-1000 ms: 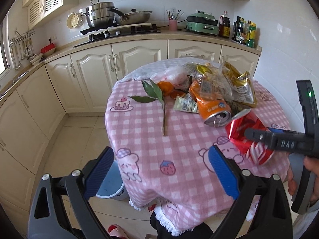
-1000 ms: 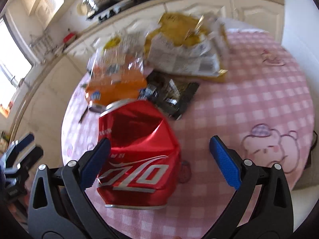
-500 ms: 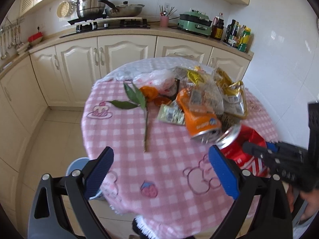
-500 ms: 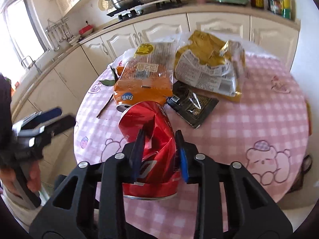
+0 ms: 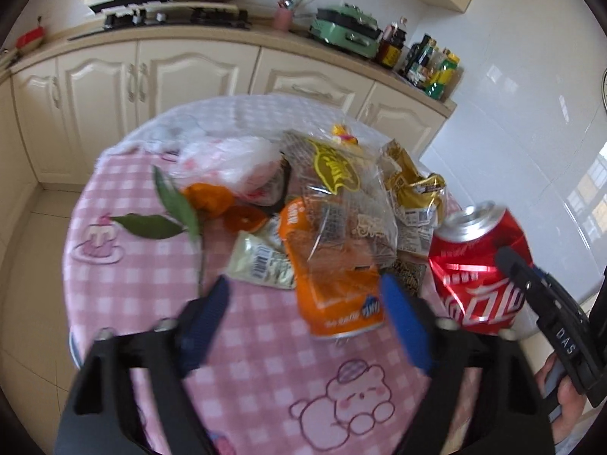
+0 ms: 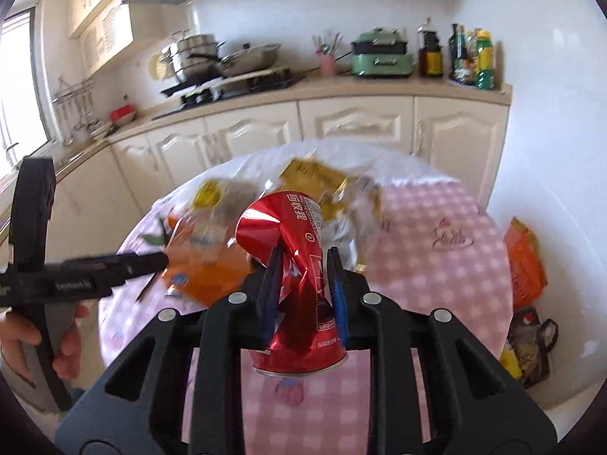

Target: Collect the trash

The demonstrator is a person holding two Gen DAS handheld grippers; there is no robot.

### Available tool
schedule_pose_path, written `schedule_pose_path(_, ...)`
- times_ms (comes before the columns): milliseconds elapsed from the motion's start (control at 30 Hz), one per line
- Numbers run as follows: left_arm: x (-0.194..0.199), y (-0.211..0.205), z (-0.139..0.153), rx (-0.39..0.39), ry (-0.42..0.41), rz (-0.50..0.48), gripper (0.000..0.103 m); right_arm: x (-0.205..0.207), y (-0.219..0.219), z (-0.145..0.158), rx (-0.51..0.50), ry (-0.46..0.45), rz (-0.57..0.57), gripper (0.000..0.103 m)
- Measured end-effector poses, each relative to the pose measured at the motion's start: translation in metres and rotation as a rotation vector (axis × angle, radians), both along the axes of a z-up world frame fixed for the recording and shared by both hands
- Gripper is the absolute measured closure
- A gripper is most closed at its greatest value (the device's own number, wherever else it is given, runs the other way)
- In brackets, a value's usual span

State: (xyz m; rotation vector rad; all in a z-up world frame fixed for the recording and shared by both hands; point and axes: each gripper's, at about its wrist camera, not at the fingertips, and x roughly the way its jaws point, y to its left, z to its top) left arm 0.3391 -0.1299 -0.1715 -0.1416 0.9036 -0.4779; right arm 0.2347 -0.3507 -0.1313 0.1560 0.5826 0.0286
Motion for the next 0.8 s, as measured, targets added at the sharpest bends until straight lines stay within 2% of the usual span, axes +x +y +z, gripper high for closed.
schedule_pose_path(100,0.012,-0.007,-0.009,-0.017,0.029,-0.027,0.046,0.013,0.002,-0.004,-0.010,-0.006,-0.008,0.079)
schedule_pose_path(233,0.017,-0.013,-0.015,-0.012,0.028,-0.052,0.055,0.025,0.008,-0.010,-0.006,-0.003,-0.001,0.079)
schedule_pose_path(300,0.017,-0.015,-0.014,-0.024,0.027,-0.075,0.066,0.030,0.010,-0.011,-0.008,-0.005,-0.002,0.079)
schedule_pose_path(500,0.003,-0.015,-0.006,-0.030,0.002,-0.113,0.086,0.035,0.019,-0.014,-0.014,-0.001,0.001,0.079)
schedule_pose_path(700,-0.028,-0.004,0.006,-0.020,-0.016,-0.139,0.089,0.026,0.024,-0.010,-0.017,-0.007,-0.001,0.079)
schedule_pose_path(800,-0.043,0.003,0.012,0.052,-0.036,-0.120,0.089,0.017,0.026,-0.006,-0.021,-0.014,0.002,0.079)
